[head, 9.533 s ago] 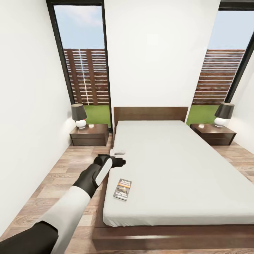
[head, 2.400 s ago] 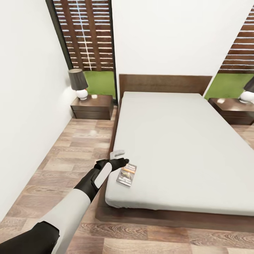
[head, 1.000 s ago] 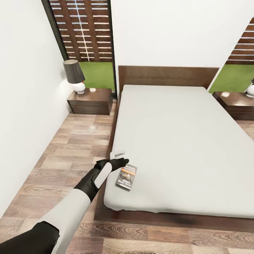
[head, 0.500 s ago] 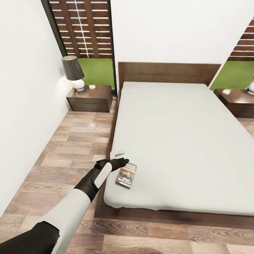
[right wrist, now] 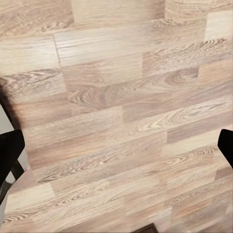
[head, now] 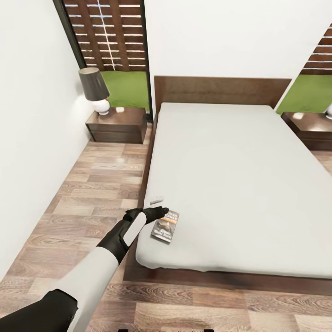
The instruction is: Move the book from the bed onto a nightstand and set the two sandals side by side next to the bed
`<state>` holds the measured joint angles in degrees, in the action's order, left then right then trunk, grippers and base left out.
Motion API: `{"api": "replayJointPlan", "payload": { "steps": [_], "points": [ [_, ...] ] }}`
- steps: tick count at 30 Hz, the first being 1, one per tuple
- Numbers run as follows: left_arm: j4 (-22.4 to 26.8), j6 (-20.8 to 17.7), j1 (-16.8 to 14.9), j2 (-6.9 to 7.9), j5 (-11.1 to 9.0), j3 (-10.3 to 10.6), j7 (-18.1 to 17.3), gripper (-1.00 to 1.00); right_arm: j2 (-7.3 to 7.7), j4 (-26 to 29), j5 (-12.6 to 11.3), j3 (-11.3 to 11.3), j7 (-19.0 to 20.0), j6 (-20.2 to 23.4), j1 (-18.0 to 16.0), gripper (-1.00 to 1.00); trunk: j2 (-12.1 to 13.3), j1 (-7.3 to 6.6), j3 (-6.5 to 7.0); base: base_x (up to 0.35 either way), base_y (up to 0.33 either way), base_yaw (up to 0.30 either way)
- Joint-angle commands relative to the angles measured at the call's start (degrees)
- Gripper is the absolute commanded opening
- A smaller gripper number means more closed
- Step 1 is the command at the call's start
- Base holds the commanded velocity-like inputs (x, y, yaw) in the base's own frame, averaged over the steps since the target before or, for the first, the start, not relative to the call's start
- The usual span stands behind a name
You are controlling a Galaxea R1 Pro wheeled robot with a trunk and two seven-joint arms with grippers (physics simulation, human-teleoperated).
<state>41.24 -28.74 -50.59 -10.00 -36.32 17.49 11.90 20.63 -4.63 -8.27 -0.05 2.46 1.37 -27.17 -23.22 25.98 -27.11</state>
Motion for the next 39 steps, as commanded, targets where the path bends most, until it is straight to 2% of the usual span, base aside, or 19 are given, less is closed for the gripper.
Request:
{"api": "replayJointPlan", "payload": {
  "steps": [1, 21, 31, 39],
  "points": [
    [0.07, -0.14, -0.03, 0.0, -0.59, 0.09, 0.52, 1.0, 0.02, -0.11, -0.54, -0.04, 0.26, 0.03, -0.07, 1.0, -0.1, 0.03, -0.17, 0.0, 0.0, 0.0],
    [0.15, -0.16, -0.03, 0.0, -0.59, 0.13, 0.5, 1.0, 0.02, -0.11, -0.54, -0.04, 0.23, 0.03, -0.07, 1.0, -0.1, 0.03, -1.98, 0.052, -0.027, 0.0],
    [0.16, -0.16, -0.03, 0.0, -0.59, 0.09, 0.49, 1.0, 0.02, -0.11, -0.54, -0.04, 0.24, 0.03, -0.07, 1.0, -0.1, 0.03, -2.88, 0.227, -0.001, 0.0],
    [0.16, -0.13, -0.03, 0.0, -0.59, 0.13, 0.49, 1.0, 0.02, -0.11, -0.54, -0.04, 0.24, 0.03, -0.07, 1.0, -0.1, 0.03, -3.6, 0.037, 0.0, 0.0]
  ]
}}
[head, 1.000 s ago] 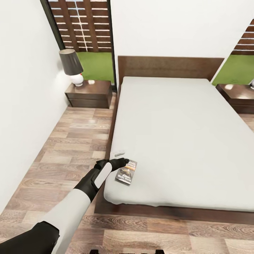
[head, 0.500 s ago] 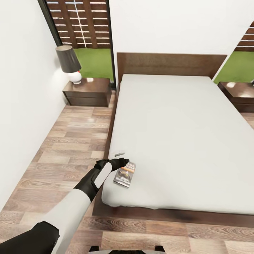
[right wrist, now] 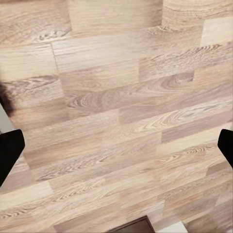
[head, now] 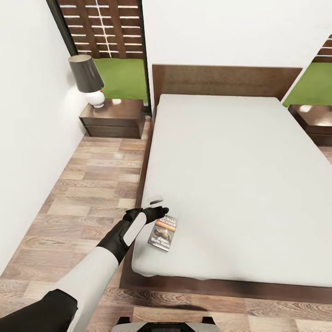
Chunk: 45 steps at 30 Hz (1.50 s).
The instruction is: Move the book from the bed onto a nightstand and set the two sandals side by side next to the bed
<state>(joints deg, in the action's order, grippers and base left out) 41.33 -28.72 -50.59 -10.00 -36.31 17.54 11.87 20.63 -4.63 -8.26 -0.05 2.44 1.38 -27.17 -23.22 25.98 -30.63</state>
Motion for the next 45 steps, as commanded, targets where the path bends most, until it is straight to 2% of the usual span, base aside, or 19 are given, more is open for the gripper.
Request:
{"api": "replayJointPlan", "payload": {
  "steps": [1, 32, 34, 38, 41, 42, 45],
  "points": [
    [0.07, -0.15, -0.03, 0.0, -0.6, 0.09, 0.52, 1.0, 0.02, -0.11, -0.54, -0.04, 0.26, 0.03, -0.07, 1.0, -0.1, 0.03, -0.17, 0.005, 0.0, 0.0],
    [0.83, -0.7, -0.31, 0.0, -0.51, 0.46, 0.96, 1.0, 0.02, -0.11, -0.53, -0.04, 0.25, 0.03, -0.07, 1.0, -0.1, 0.03, -2.96, 0.0, 0.0, 0.0],
    [0.98, -1.34, -0.57, 0.0, -0.54, 0.51, 1.04, 1.0, 0.02, -0.11, -0.53, -0.04, 0.25, 0.03, -0.07, 1.0, -0.1, 0.03, -3.14, 0.0, 0.0, 0.0],
    [1.88, -5.22, -1.44, 0.0, -0.58, 0.55, 1.15, 1.0, 0.02, -0.11, -0.54, -0.04, 0.25, 0.03, -0.07, 1.0, -0.1, 0.03, -3.5, 0.0, 0.0, 0.0],
    [2.65, -8.95, -4.08, 0.0, -0.6, 0.56, 1.19, 1.0, 0.02, -0.11, -0.56, -0.04, 0.26, 0.03, -0.07, 1.0, -0.1, 0.03, -3.77, 0.0, 0.0, 0.0],
    [2.78, -10.42, -6.05, 0.0, -0.62, 0.53, 1.2, 1.0, 0.02, -0.11, -0.55, -0.04, 0.25, 0.03, -0.07, 1.0, -0.1, 0.03, -3.86, 0.0, 0.0, 0.0],
    [2.74, -12.07, -8.9, 0.0, -0.66, 0.52, 1.21, 1.0, 0.02, -0.11, -0.54, -0.04, 0.24, 0.03, -0.07, 1.0, -0.1, 0.03, -4.13, 0.0, 0.0, 0.0]
  ]
}}
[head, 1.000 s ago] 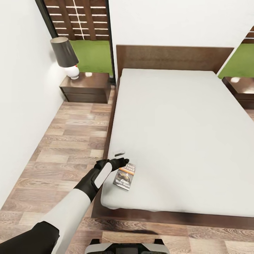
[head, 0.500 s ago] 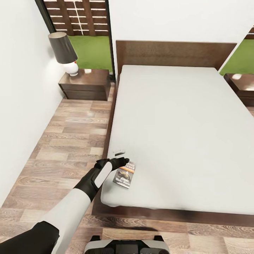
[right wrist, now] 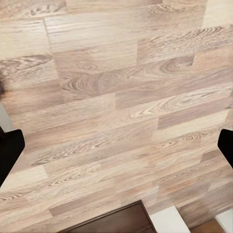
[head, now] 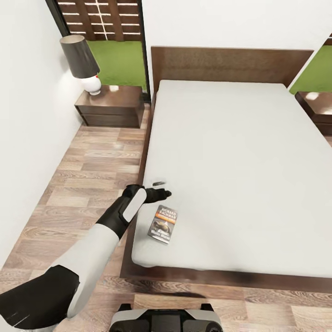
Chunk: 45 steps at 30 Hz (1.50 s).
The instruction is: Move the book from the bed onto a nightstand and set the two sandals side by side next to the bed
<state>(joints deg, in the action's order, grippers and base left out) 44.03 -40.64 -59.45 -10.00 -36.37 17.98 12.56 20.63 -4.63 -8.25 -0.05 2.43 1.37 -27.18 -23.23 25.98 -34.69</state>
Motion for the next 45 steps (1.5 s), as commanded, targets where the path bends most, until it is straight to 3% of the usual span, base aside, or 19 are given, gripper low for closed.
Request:
{"api": "replayJointPlan", "payload": {
  "steps": [1, 9, 23, 27, 32, 45],
  "points": [
    [-0.08, -0.56, -0.78, 0.0, -0.61, 0.09, 0.53, 1.0, 0.02, -0.11, -0.55, -0.04, 0.24, 0.03, -0.07, 1.0, -0.09, 0.03, -0.17, 0.0, 0.0, 0.0],
    [-4.03, -0.93, -2.01, 0.0, -0.54, 0.42, 0.48, 1.0, 0.02, -0.11, -0.56, -0.04, 0.24, 0.03, -0.07, 1.0, -0.09, 0.03, -0.89, 0.0, 0.0, 0.0],
    [-3.82, 1.58, -1.82, 0.0, -0.63, 0.47, -0.05, 1.0, 0.02, -0.09, -0.54, -0.04, 0.23, 0.03, -0.07, 1.0, -0.09, 0.03, -2.15, 0.0, 0.0, 0.0],
    [-3.8, 5.44, -1.81, 0.0, -0.63, 0.47, -0.07, 1.0, 0.02, -0.08, -0.54, -0.04, 0.23, 0.03, -0.07, 1.0, -0.09, 0.03, -2.5, 0.0, 0.0, 0.0],
    [-2.79, 6.68, -1.81, 0.0, -0.56, 0.38, 0.08, 1.0, 0.02, -0.08, -0.54, -0.04, 0.22, 0.03, -0.07, 1.0, -0.09, 0.03, -2.76, 0.0, 0.0, 0.0],
    [-0.63, 6.63, -1.81, 0.0, -0.54, 1.07, 0.36, 1.0, 0.0, -0.09, -0.54, -0.04, 0.24, 0.03, -0.07, 1.0, -5.31, 2.88, -5.14, 0.0, 0.0, 0.0]
  ]
}}
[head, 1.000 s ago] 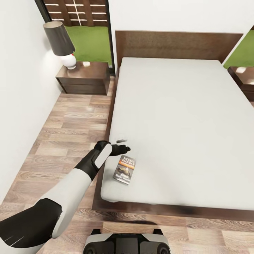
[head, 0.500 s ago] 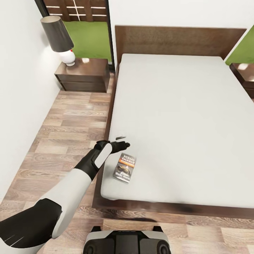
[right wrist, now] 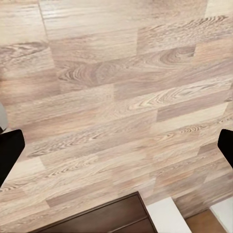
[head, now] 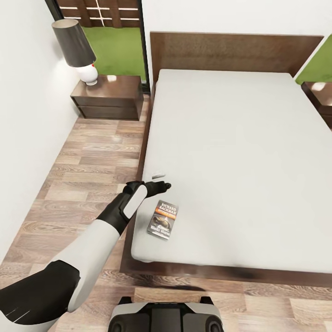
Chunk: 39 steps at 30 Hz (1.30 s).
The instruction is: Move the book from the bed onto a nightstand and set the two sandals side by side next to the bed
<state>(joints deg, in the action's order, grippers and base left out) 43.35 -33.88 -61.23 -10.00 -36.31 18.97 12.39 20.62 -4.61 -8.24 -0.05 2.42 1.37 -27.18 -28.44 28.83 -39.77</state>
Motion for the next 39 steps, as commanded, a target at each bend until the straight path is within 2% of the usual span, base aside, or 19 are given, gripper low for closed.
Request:
{"api": "replayJointPlan", "payload": {
  "steps": [1, 27, 39],
  "points": [
    [0.04, -0.14, -0.03, 0.0, -0.6, 0.2, 0.52, 1.0, 0.02, -0.12, -0.55, -0.04, 0.25, 0.03, -0.06, 1.0, -0.49, 0.25, -0.24, 0.0, 0.0, 0.0],
    [-0.42, -0.05, 0.14, 0.0, -0.78, 1.1, 0.77, 1.0, 0.04, -0.13, -0.55, -0.04, 0.22, 0.03, -0.06, 1.0, -10.92, 5.96, -4.91, 0.0, 0.0, 0.0],
    [-2.58, 0.2, 0.14, 0.0, -0.61, 1.21, 0.89, 1.0, 0.04, -0.13, -0.55, -0.04, 0.22, 0.03, -0.06, 1.0, -15.73, 8.59, -7.07, 0.0, 0.0, 0.0]
  ]
}}
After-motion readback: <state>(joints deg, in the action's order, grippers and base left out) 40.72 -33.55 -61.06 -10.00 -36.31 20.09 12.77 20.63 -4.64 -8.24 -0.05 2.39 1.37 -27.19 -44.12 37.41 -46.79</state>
